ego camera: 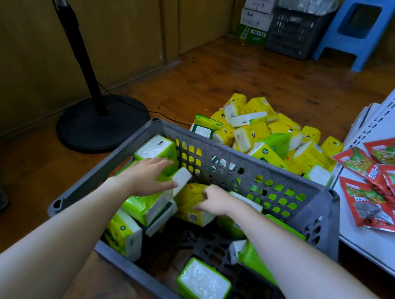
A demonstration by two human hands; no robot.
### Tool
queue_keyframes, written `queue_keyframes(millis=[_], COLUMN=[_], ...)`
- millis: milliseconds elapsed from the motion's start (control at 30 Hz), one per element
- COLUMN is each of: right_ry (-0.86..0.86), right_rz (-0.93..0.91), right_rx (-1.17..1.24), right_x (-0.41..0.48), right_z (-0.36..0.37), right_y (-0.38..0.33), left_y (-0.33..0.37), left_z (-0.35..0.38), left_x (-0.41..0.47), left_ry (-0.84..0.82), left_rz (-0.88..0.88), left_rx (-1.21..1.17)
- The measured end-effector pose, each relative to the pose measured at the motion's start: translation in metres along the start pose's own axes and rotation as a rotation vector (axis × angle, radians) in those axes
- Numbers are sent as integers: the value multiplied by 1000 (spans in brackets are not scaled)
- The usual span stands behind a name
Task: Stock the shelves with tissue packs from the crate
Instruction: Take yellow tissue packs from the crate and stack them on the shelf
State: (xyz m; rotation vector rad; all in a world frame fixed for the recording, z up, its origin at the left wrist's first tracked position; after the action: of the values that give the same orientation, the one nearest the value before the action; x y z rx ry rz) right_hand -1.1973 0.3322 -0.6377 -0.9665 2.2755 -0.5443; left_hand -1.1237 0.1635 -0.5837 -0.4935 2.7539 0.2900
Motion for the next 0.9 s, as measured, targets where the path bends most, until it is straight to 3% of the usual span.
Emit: queue_keyframes(millis=[300,433,667,800,900], right_ry=[72,157,252,352,478], right_rz=[-111,-181,-298,-326,-325], right_rx=[380,581,613,624,710], right_x=[-55,-77,-89,-91,-88], right_z=[-71,-100,-116,-118,-118], right_y=[8,3,-11,-13,-17], left_y=[-5,6,48,56,66], left_z=[3,-5,-16,-20,-28], left_x=[3,5,7,10,9], left_ry=[-64,-46,-193,-100,63], left_rz=[-58,-91,-139,-177,-157], left_rx=[-139,-446,-1038,-1282,-1431])
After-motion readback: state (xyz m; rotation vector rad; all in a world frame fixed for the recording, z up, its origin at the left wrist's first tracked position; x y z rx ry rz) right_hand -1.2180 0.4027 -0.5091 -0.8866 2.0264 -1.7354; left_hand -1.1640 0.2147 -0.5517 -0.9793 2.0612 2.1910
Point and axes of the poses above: each hand's wrist, its own x-axis towards the middle knuckle, its own z-axis out of the palm, y = z × x, the point moved 1 cm from there along x, towards the middle knuckle, and after that the axes turned 12 degrees about -z, right-handed, at the moved point
